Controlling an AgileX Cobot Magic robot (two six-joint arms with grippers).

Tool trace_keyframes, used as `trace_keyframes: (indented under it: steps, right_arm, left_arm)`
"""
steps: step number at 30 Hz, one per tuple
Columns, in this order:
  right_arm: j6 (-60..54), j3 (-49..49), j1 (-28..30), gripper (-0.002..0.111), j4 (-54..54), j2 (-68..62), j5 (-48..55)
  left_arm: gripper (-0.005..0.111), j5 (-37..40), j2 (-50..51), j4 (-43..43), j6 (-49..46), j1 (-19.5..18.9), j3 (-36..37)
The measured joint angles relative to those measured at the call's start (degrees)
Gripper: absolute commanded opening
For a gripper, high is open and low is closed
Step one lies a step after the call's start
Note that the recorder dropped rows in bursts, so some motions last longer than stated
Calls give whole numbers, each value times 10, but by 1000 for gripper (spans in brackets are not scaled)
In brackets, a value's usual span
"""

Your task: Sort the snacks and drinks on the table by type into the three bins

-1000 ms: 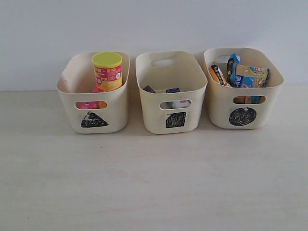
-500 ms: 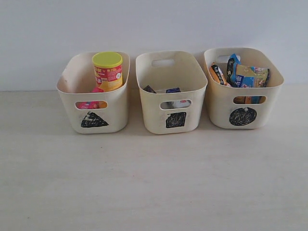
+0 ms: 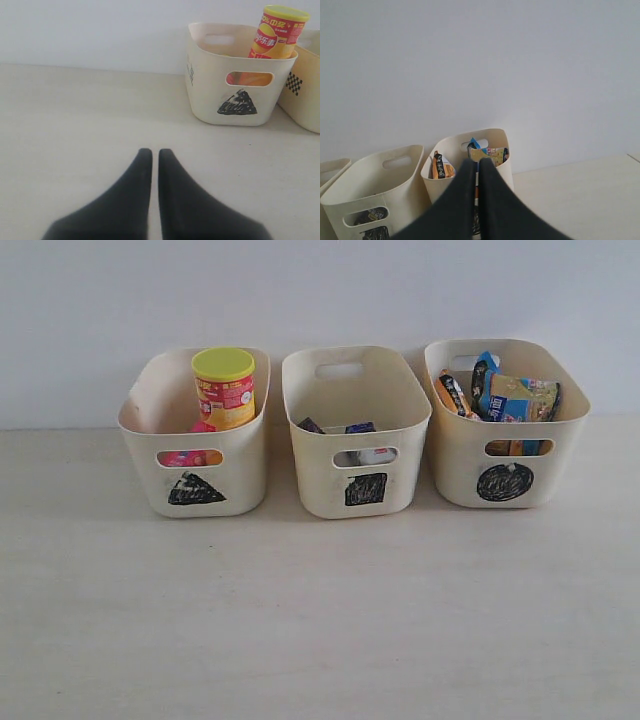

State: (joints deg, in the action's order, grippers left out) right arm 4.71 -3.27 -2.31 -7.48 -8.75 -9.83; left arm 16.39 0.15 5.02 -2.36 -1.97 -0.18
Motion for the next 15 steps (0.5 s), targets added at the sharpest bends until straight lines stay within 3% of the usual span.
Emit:
trace_keyframes:
  steps: [8, 15]
  right_arm:
    - [0, 0, 2, 0, 0, 13, 11]
    - [-30, 30, 29, 0, 4, 84, 256]
  left_arm:
    - [4, 0, 0, 0, 0, 0, 0]
    - [4, 0, 0, 0, 0, 0, 0]
